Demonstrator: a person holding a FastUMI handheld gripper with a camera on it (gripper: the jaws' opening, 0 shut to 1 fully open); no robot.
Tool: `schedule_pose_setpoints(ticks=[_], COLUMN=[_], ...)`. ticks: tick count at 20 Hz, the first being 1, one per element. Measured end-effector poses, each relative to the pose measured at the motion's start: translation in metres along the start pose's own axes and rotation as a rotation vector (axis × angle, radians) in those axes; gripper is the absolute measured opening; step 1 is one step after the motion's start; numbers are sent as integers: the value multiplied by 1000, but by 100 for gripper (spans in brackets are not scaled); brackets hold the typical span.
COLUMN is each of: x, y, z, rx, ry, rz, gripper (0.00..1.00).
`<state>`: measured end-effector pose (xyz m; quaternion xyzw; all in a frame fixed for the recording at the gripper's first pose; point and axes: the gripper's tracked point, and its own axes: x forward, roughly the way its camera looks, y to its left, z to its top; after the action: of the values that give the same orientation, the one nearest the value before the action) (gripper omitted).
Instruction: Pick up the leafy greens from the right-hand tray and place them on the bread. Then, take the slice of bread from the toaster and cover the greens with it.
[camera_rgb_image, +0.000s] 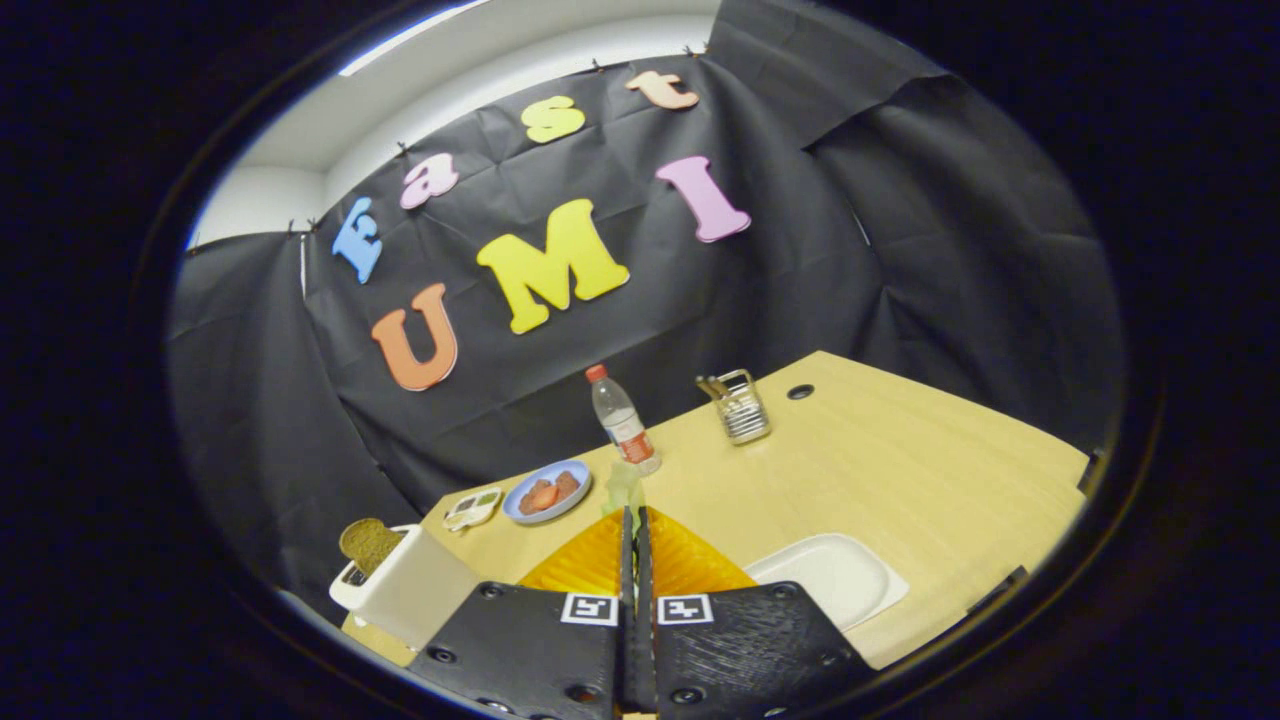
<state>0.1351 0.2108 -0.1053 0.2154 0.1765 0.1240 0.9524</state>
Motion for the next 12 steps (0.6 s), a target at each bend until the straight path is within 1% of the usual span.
schedule_pose_setpoints(ticks=[3, 8, 12], x=[5, 21, 29], y=[37, 89, 120], z=[-15, -54, -82], rx=[-1, 6, 75], ry=[14, 61, 97], rz=[45, 115, 165], gripper=[0, 0, 0])
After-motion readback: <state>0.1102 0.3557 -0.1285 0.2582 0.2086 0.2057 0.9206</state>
